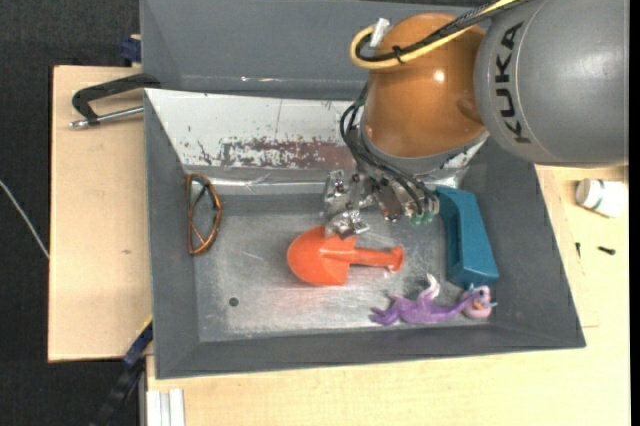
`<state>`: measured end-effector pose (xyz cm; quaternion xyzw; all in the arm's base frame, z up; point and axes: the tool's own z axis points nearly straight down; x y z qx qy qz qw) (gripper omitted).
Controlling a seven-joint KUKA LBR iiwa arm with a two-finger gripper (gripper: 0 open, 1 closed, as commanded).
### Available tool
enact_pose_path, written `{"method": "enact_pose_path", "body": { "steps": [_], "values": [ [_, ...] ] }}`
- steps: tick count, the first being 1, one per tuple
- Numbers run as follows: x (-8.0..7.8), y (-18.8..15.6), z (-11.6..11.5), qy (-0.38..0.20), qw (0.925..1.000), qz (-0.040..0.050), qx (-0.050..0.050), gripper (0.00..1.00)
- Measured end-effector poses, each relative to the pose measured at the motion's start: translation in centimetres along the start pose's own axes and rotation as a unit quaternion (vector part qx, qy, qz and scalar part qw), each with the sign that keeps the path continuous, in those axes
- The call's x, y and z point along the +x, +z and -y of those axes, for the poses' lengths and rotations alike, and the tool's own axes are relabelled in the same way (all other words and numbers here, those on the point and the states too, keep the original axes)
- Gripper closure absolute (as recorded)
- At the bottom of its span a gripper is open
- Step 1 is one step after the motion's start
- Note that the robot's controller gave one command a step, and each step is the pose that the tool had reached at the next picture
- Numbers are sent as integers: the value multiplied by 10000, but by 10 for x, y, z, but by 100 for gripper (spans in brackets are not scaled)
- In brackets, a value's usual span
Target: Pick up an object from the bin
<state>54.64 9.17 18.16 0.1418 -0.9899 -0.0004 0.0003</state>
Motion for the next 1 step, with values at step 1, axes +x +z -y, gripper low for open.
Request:
{"method": "enact_pose_path", "body": {
  "steps": [1],
  "values": [
    [2,-54,7,-817,9967,14,-2,100]
  ]
}}
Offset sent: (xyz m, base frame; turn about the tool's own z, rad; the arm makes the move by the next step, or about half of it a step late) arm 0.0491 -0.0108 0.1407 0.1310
